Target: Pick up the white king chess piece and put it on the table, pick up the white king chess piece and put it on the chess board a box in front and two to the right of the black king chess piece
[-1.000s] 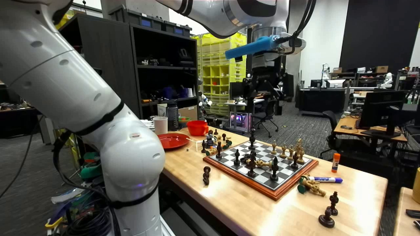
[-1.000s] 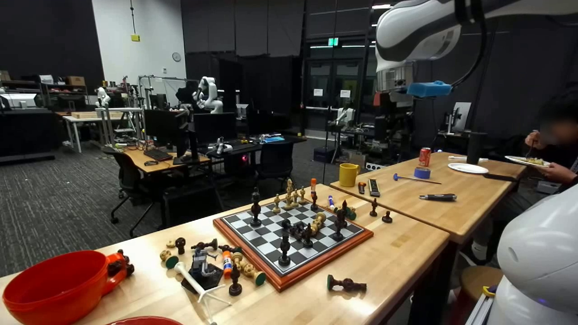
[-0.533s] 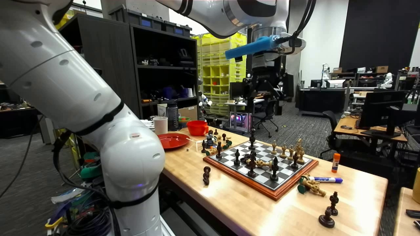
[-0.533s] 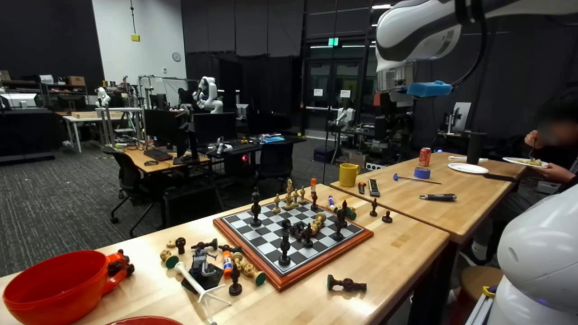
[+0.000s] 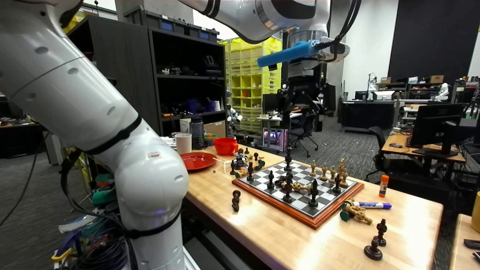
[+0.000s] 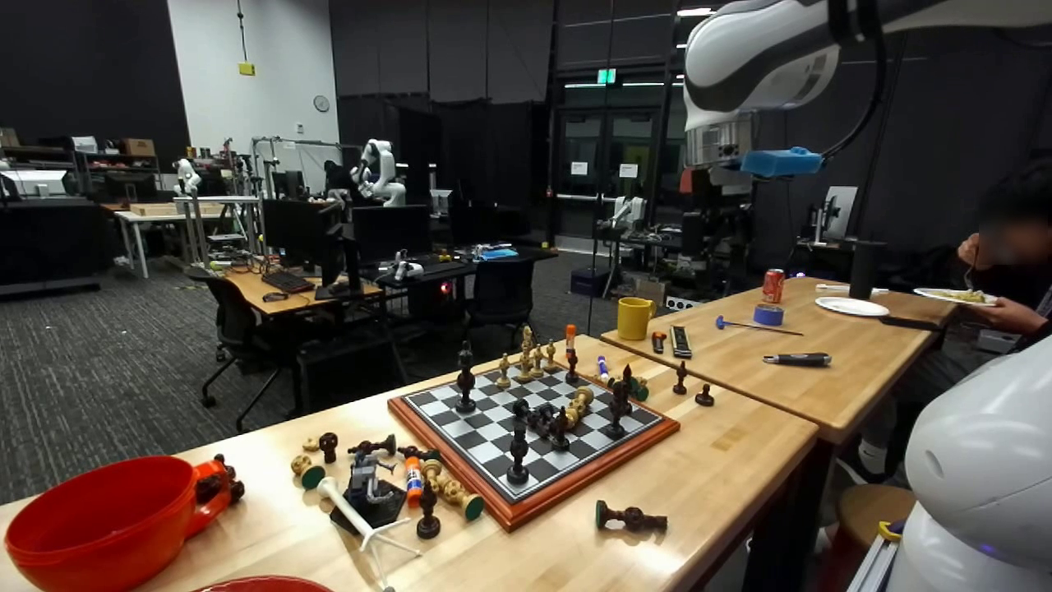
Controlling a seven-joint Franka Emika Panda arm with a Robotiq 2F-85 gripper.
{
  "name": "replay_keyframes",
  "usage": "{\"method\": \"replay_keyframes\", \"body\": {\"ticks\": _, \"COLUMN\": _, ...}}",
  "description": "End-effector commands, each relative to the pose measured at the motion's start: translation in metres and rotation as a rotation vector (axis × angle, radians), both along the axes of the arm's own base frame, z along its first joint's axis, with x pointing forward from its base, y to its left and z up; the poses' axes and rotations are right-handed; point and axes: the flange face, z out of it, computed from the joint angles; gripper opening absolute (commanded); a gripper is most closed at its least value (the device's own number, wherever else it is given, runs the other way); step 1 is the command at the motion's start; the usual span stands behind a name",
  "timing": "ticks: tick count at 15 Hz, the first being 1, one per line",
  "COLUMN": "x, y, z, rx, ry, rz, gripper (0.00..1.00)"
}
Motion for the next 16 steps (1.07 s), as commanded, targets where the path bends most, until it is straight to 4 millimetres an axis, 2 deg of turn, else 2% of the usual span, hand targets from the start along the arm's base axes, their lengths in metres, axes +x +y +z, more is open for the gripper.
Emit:
{"method": "replay_keyframes", "body": {"ticks": 1, "x": 0.000, "y": 0.000, "z": 0.001, "rx": 0.000, "ry": 0.001, "rz": 0.000, "gripper": 1.00}}
{"method": "replay_keyframes", "body": {"ticks": 2, "x": 0.000, "y": 0.000, "z": 0.001, "rx": 0.000, "ry": 0.001, "rz": 0.000, "gripper": 1.00}}
{"method": "replay_keyframes", "body": {"ticks": 5, "x": 0.001, "y": 0.021, "z": 0.000, "rx": 0.011, "ry": -0.001, "rz": 0.028, "gripper": 1.00}}
{"method": "replay_keyframes", "body": {"ticks": 13, "x": 0.009, "y": 0.113, "z": -0.011, "rx": 0.018, "ry": -0.010, "rz": 0.122, "gripper": 1.00}}
{"method": "replay_keyframes", "body": {"ticks": 16, "x": 0.018, "y": 0.125, "z": -0.013, "rx": 0.011, "ry": -0.049, "rz": 0.111, "gripper": 1.00}}
